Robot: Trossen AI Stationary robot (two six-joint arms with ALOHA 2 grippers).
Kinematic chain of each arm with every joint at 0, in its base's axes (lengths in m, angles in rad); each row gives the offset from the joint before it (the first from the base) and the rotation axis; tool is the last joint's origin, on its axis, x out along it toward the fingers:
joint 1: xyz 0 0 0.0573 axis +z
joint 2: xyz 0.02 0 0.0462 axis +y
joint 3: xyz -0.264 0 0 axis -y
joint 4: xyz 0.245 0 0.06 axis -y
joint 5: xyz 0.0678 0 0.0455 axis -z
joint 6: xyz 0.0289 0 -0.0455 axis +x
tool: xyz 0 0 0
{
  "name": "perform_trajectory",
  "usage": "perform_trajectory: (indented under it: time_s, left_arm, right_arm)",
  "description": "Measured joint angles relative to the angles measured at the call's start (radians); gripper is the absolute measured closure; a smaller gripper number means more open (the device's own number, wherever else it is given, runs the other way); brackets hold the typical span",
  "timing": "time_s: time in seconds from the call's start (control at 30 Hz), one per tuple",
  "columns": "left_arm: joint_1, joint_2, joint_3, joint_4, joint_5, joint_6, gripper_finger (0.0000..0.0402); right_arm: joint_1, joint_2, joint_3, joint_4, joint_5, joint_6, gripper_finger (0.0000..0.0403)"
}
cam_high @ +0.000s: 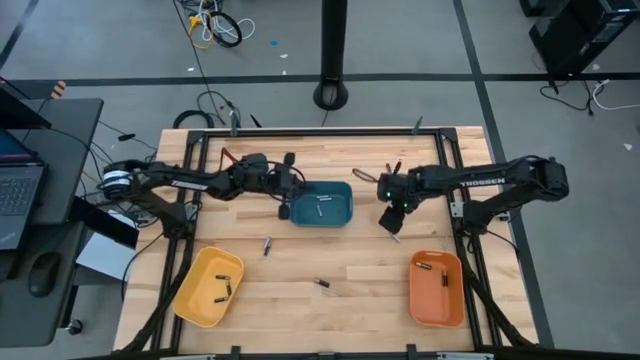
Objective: Sort batteries
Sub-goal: Put the silver battery into the blue bin
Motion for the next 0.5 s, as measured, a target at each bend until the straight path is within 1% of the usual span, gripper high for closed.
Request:
perform_trajectory:
  time_s: [0.17,0.37,0.5]
  left_arm:
    - [0.0,0.082,0.0,0.08,0.019,0.0,0.0396]
    - [-0.004,0.111,0.0,0.091,0.041,0.0,0.0396]
    - [-0.014,0.111,0.0,0.103,0.041,0.0,0.0396]
  right_arm:
    - [0.133,0.002,-0.014,0.076,-0.002,0.111,0.0251]
    - [0.261,0.003,-0.062,0.117,0.109,0.265,0.024]
    - [0.303,0.003,-0.121,0.154,0.14,0.325,0.023]
